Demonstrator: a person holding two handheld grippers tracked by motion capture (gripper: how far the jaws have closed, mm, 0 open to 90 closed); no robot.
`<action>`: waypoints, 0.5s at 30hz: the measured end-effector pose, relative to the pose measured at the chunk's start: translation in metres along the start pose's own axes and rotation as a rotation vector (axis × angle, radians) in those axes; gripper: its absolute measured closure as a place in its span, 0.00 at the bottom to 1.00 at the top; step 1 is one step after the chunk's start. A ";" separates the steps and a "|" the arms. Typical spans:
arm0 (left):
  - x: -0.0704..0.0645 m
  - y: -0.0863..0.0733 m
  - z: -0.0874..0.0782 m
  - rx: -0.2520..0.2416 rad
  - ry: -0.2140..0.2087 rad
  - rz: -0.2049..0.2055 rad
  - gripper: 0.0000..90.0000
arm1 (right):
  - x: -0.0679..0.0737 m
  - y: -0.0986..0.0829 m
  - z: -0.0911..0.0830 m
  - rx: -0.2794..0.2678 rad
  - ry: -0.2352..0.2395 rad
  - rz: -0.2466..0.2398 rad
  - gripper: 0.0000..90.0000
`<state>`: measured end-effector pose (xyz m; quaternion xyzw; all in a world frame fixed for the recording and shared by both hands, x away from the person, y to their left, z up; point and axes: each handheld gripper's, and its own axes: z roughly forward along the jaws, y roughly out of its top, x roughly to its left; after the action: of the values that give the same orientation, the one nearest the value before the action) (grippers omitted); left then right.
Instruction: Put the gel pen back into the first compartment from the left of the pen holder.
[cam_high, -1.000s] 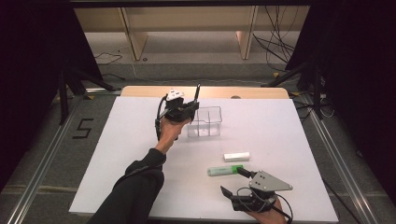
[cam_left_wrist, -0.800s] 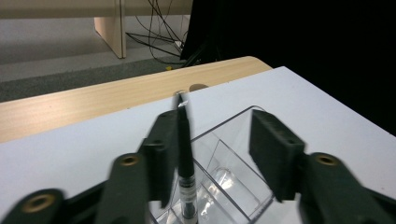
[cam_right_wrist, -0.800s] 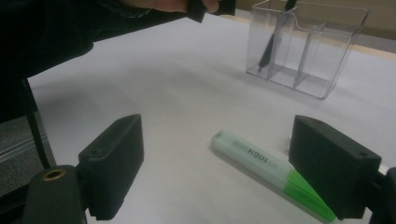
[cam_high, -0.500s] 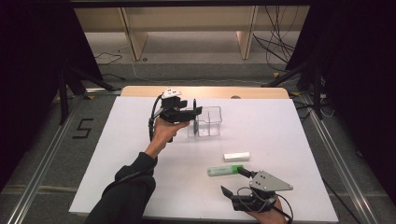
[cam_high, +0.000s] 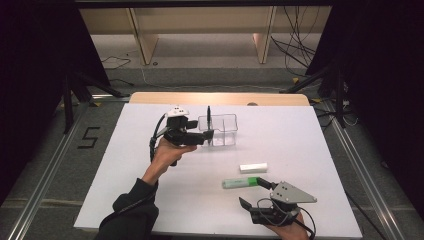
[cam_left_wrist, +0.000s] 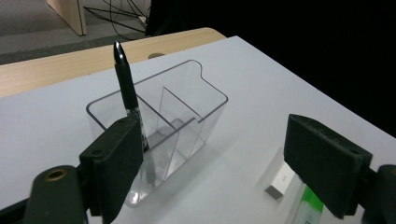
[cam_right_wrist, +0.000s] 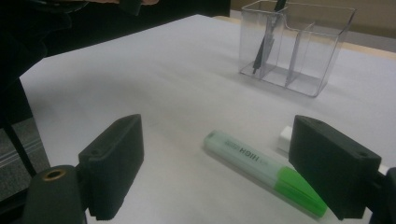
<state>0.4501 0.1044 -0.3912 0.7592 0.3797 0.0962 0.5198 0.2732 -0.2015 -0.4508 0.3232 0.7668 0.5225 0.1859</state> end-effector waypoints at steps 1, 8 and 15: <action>-0.001 -0.002 -0.002 -0.001 -0.006 0.003 0.21 | 0.000 0.000 0.000 0.001 0.001 0.002 0.21; -0.006 -0.015 -0.005 0.052 -0.011 0.027 0.20 | -0.001 0.000 0.000 0.001 -0.001 0.001 0.21; -0.014 -0.024 -0.003 0.090 -0.020 0.057 0.19 | -0.002 -0.002 0.000 0.009 -0.004 0.003 0.21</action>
<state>0.4278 0.1015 -0.4067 0.7934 0.3565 0.0863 0.4858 0.2742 -0.2032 -0.4527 0.3263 0.7681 0.5189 0.1852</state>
